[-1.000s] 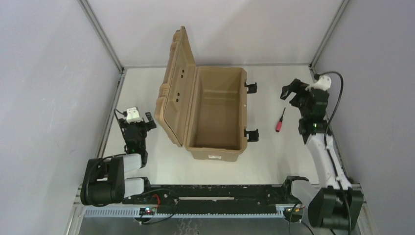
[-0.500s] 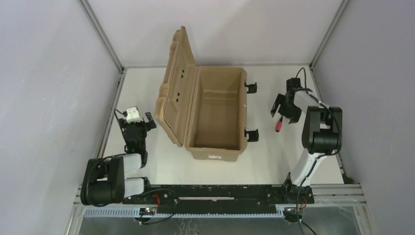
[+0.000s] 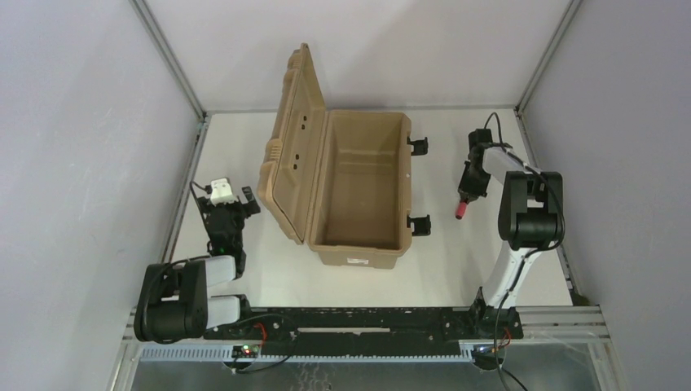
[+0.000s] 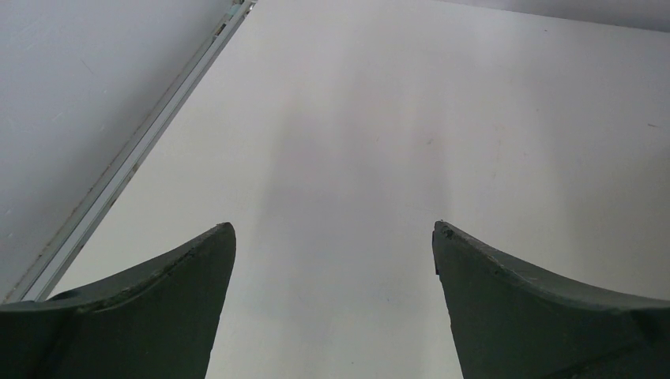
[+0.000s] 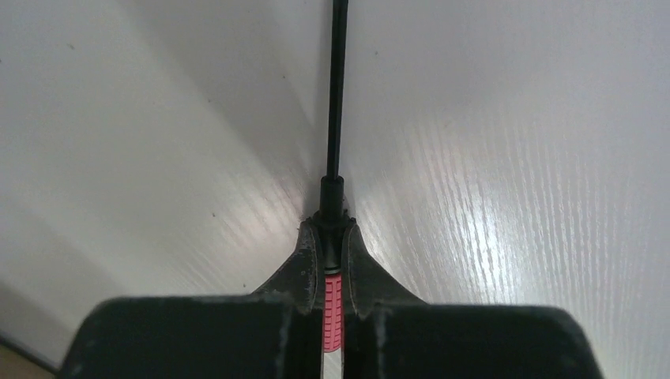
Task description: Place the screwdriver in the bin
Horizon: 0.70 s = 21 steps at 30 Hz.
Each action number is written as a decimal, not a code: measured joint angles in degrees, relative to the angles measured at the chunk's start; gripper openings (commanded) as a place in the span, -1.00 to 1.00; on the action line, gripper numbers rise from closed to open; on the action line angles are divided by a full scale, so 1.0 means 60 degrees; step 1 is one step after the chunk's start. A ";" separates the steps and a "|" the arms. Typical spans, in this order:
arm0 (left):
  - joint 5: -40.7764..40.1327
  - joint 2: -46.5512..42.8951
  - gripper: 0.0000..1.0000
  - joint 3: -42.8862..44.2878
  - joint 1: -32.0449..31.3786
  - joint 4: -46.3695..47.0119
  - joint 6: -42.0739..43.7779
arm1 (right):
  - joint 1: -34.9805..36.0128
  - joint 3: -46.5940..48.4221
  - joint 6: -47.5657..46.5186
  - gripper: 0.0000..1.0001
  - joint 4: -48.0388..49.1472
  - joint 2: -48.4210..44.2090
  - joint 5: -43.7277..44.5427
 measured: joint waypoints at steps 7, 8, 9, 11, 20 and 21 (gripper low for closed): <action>0.0000 0.0000 1.00 0.0000 0.0000 0.0000 0.0000 | 0.0000 0.0652 -0.0044 -1.00 -0.1311 -0.0947 -0.0044; 0.0000 0.0000 1.00 0.0000 0.0000 -0.0004 0.0000 | 0.0022 0.1016 -0.0044 -1.00 -0.1632 -0.1209 -0.0044; 0.0000 0.0000 1.00 0.0000 0.0000 0.0000 0.0000 | 0.0047 0.1359 -0.0044 -1.00 -0.1880 -0.1450 -0.0044; 0.0000 0.0000 1.00 0.0000 0.0000 -0.0004 0.0000 | 0.0127 0.2193 -0.0040 -1.00 -0.2357 -0.1974 -0.0080; 0.0004 0.0000 1.00 0.0000 0.0000 0.0000 0.0000 | 0.2820 0.7165 0.0696 -1.00 -0.4572 -0.2590 -0.0299; 0.0000 0.0000 1.00 0.0000 0.0000 0.0000 0.0000 | 0.3213 0.7537 0.0805 -1.00 -0.4677 -0.2517 -0.0288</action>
